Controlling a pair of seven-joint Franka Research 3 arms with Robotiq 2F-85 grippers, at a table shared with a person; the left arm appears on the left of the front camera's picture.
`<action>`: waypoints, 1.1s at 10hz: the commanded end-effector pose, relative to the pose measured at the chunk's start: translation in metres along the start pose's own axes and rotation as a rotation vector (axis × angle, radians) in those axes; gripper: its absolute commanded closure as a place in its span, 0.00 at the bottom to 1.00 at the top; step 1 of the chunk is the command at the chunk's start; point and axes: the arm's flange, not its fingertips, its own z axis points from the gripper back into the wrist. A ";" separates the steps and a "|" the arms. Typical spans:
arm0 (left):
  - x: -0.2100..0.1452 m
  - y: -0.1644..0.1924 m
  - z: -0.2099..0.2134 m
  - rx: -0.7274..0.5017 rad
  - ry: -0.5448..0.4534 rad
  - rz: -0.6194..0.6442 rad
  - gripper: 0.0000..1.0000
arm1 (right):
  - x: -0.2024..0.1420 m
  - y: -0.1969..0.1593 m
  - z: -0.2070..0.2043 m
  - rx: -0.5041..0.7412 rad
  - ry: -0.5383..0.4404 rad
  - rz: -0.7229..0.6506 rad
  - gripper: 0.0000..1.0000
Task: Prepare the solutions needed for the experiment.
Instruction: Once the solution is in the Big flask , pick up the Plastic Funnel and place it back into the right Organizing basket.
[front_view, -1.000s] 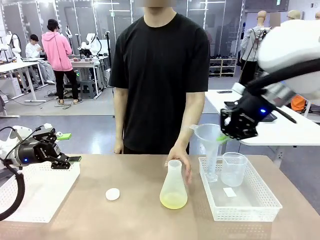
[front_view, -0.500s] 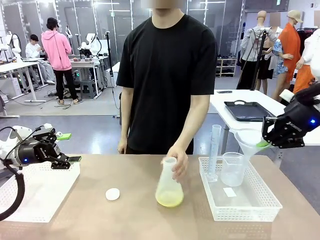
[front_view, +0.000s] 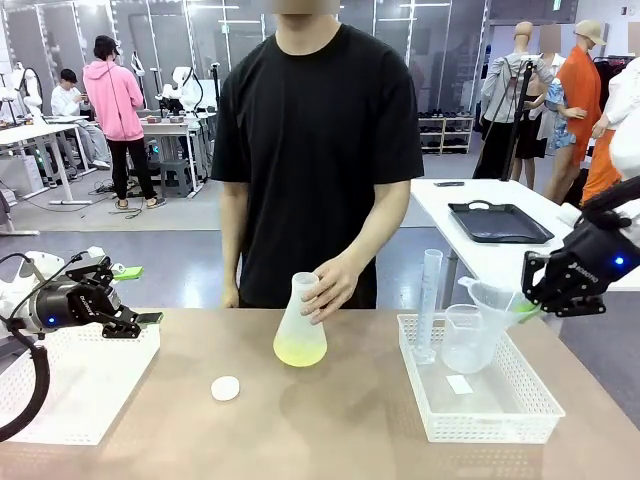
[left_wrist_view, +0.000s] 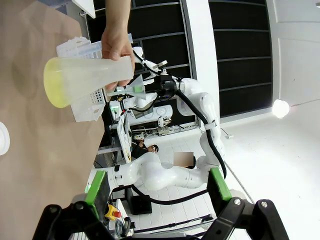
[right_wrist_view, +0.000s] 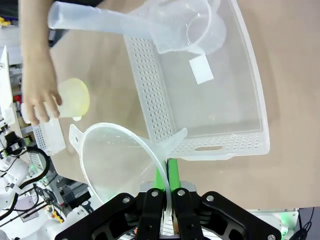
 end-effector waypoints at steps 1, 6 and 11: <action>0.001 -0.001 -0.002 -0.009 -0.010 -0.006 0.00 | 0.004 0.000 -0.019 -0.054 0.045 -0.071 1.00; 0.001 -0.001 -0.002 -0.009 -0.010 -0.006 0.00 | 0.026 -0.006 -0.081 -0.150 0.145 -0.159 1.00; 0.001 -0.001 -0.002 -0.009 -0.010 -0.006 0.00 | 0.038 -0.004 -0.104 -0.159 0.171 -0.213 0.62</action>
